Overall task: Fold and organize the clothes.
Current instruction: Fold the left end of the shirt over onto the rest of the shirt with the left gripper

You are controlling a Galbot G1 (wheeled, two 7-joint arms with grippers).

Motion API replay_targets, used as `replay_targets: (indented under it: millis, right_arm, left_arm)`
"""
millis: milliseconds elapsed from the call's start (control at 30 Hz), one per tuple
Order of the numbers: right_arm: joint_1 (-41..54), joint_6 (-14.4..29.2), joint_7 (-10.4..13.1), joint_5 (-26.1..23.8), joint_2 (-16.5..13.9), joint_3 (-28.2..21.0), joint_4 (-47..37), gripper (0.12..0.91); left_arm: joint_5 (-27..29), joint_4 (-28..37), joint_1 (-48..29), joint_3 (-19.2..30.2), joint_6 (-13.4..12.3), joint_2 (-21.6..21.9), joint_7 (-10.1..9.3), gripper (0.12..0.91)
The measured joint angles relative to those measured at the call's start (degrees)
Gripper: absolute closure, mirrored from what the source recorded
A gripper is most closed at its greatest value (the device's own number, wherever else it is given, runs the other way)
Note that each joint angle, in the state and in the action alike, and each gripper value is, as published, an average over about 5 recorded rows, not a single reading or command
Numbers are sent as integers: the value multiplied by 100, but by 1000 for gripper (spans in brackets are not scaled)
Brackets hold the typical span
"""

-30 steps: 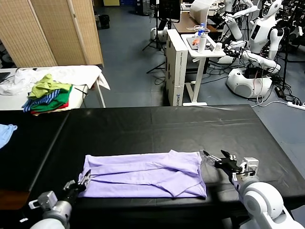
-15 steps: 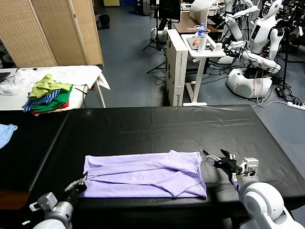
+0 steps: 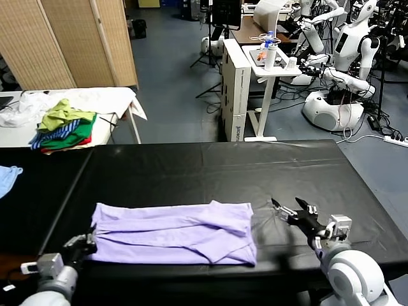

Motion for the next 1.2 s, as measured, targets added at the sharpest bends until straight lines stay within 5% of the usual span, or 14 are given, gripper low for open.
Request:
replay_targets:
  millis: [367,600,833,1200]
  right_arm:
    - [-427,28,-48,-163,217,-75,83,118]
    - [-568,91,-121,-330,301,-93,140,118]
    - [-765,169,-174,-567,411,-65,195,118]
    - [-1073,202,-177,-840,624,146,256,118]
  left_arm:
    - [29,453,214,-858,-219,946,91,860]
    - [-135,183,372,-974,-121,886,-130,860]
    - [-562,-694,331,-405,199,293,-512,860]
    - [-573,-1171,-116,1226,257,-657,-785,860]
